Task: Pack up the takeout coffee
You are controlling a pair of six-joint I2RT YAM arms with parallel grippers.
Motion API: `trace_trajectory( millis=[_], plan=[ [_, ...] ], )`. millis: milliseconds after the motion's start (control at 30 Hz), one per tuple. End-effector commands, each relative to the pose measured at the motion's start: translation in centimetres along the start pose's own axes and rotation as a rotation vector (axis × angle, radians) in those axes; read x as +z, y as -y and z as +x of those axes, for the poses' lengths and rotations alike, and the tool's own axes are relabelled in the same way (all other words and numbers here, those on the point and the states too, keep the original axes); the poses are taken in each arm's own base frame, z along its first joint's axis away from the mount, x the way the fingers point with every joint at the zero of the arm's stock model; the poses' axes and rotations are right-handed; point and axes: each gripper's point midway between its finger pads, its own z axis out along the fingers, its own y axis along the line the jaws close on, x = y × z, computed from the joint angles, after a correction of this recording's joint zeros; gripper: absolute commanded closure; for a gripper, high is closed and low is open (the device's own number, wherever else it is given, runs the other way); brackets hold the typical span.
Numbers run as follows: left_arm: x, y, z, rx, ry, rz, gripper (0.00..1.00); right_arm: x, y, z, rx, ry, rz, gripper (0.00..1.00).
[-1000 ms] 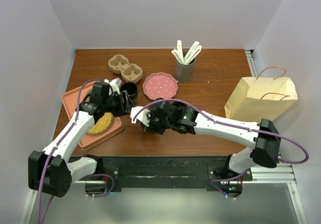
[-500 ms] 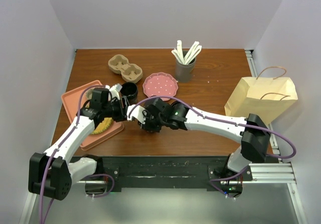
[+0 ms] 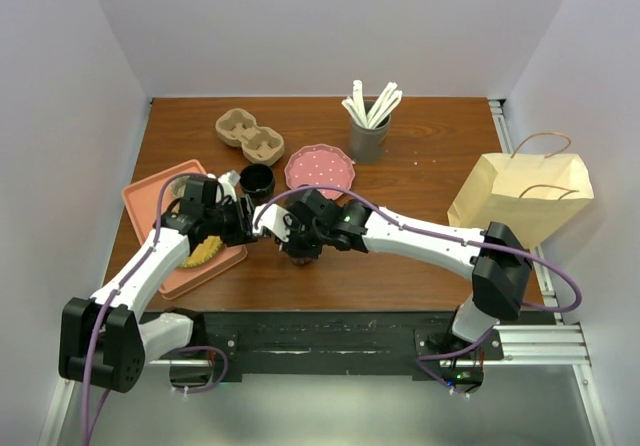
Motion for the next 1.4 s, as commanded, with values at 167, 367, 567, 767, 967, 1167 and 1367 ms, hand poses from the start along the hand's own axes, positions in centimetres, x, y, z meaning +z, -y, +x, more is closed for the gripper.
trace_trajectory(
  millis=[167, 367, 567, 767, 967, 1167, 1367],
  plan=[
    [-0.4, 0.5, -1.2, 0.037, 0.025, 0.011, 0.47, -0.1, 0.7, -1.3, 0.003, 0.015, -0.013, 1.00],
    [-0.4, 0.7, -1.1, 0.040, 0.022, 0.023, 0.47, 0.4, 0.3, -0.9, 0.010, -0.002, -0.038, 1.00],
    [-0.3, 0.7, -0.9, 0.039, 0.017, 0.037, 0.47, 0.8, 0.1, -0.3, 0.021, -0.029, -0.050, 1.00],
    [-0.2, 1.1, -1.2, 0.050, 0.025, 0.058, 0.46, 0.4, 0.8, -0.6, 0.031, -0.037, -0.023, 1.00],
    [-0.1, 1.2, -1.3, 0.046, 0.024, 0.062, 0.46, -0.5, 1.7, -1.8, 0.019, -0.041, 0.004, 1.00],
    [0.0, 1.2, -1.4, 0.047, 0.026, 0.065, 0.46, -0.3, 1.7, -1.3, 0.028, -0.054, -0.004, 1.00],
    [-0.1, 1.4, -1.3, 0.049, 0.022, 0.071, 0.46, 0.1, 1.8, -1.0, 0.040, -0.062, -0.011, 1.00]
  ],
)
